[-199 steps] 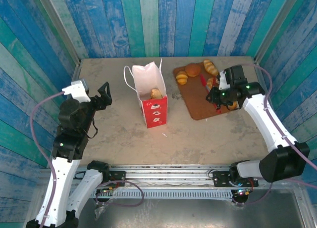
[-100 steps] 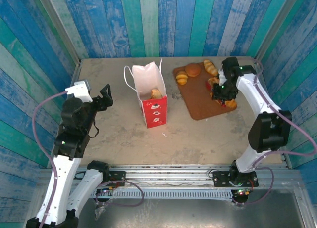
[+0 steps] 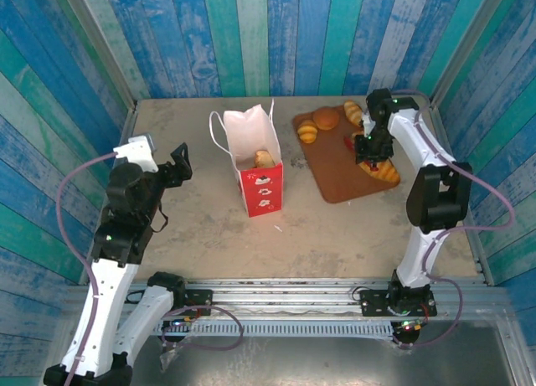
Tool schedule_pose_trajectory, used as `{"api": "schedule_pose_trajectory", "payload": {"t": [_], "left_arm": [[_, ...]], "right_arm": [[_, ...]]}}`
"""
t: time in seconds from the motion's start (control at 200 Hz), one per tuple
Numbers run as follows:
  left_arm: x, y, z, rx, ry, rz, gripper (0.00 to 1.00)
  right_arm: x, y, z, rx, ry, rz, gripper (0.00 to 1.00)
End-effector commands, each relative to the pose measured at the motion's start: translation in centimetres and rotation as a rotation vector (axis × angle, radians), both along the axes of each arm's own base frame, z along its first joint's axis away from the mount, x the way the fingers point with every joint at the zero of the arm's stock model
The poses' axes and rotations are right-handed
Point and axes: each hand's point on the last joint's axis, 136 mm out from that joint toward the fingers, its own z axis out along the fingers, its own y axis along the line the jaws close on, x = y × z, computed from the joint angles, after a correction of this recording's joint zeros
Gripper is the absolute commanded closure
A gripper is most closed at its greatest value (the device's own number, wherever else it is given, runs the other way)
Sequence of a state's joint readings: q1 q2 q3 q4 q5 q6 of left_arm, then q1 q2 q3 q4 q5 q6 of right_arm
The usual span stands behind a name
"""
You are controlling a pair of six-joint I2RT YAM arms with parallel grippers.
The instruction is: Place the fake bread into the paper bag
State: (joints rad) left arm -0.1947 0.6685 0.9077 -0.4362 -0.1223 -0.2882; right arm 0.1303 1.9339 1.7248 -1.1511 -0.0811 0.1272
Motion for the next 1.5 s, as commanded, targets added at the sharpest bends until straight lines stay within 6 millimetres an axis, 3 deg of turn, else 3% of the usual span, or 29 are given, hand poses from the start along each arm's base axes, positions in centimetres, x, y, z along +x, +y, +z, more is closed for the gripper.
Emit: {"api": "schedule_pose_trajectory", "payload": {"t": [0.0,0.746,0.992,1.257,1.498], "left_arm": [[-0.1,0.3,1.2,0.006,-0.029,0.012,0.06],[0.2,0.2,1.2,-0.008,-0.019,0.017,0.06],[0.1,0.2,1.3,-0.012,-0.02,0.017,0.06],[0.0,0.3,1.2,-0.015,-0.017,0.021,0.06],[0.0,0.2,1.0,-0.024,-0.016,0.017,0.06]], "right_arm": [[0.0,-0.3,0.0,-0.02,0.021,0.021,0.6],[1.9,-1.4,-2.3,0.02,0.071,0.03,0.61],[2.1,-0.8,-3.3,0.056,0.108,0.042,0.69],[1.9,-0.2,-1.5,0.089,0.071,0.051,0.89],[1.1,0.6,1.5,0.146,0.005,0.055,0.94]]}}
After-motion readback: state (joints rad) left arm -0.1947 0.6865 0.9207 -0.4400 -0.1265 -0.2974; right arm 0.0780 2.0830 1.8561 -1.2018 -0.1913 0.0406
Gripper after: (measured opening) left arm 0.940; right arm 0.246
